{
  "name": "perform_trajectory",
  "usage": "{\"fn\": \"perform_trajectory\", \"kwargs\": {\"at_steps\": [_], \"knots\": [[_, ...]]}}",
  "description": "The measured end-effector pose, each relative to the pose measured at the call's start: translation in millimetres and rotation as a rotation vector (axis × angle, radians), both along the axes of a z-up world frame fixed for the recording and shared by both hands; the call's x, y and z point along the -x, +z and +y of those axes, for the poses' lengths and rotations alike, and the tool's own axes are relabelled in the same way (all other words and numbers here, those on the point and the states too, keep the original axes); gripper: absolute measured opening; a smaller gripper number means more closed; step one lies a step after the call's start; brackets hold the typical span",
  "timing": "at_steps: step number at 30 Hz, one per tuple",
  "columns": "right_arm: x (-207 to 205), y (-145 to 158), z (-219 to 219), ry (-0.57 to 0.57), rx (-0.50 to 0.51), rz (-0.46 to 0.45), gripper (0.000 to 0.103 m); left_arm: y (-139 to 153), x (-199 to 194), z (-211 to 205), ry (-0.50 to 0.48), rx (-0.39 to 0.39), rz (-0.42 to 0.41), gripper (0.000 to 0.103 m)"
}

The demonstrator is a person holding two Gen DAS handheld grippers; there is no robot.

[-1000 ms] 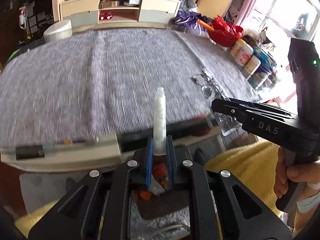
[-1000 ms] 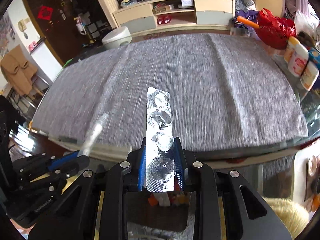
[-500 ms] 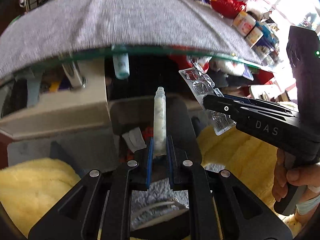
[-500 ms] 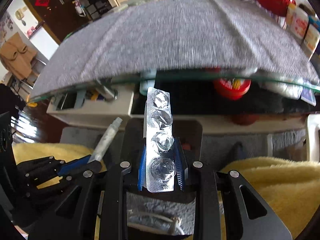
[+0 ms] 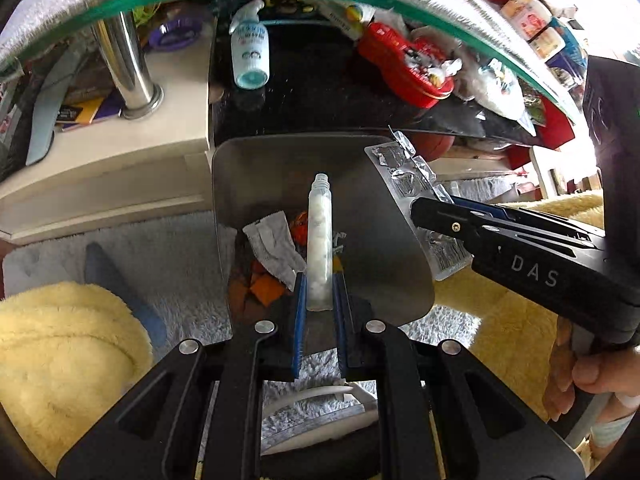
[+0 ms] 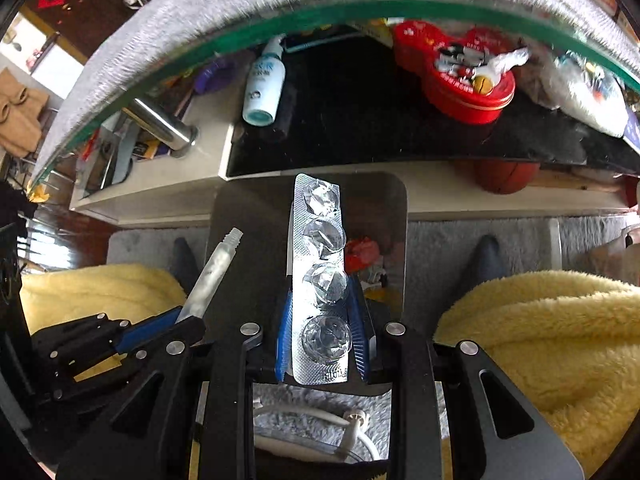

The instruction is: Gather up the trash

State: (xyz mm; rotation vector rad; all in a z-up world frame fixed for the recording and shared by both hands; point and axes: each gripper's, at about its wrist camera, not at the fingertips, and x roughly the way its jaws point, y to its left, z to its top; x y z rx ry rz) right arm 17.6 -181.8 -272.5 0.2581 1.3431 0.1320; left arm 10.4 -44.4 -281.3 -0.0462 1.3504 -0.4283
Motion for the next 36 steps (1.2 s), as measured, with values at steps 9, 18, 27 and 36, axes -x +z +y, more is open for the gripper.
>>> {"fn": "perform_trajectory", "kwargs": {"at_steps": [9,18,27,36], "knots": [[-14.3,-7.9,-2.4,-0.020,0.003,0.027,0.030,-9.4,-14.5,2.1,0.023,0.002,0.037,0.026],[-15.6,7.6,-15.1,-0.066,0.022,-0.028,0.082,5.7,-18.2,11.5,0.060,-0.028,-0.017,0.060],[-14.6,79.5,-44.0,-0.142,0.075,-0.235,0.100,76.2,-21.4,33.9,0.133,-0.051,-0.212,0.095],[2.0,162.5,-55.3,-0.210,0.176,-0.476,0.100,159.6,-11.0,51.9,0.198,-0.053,-0.465,0.095]]}}
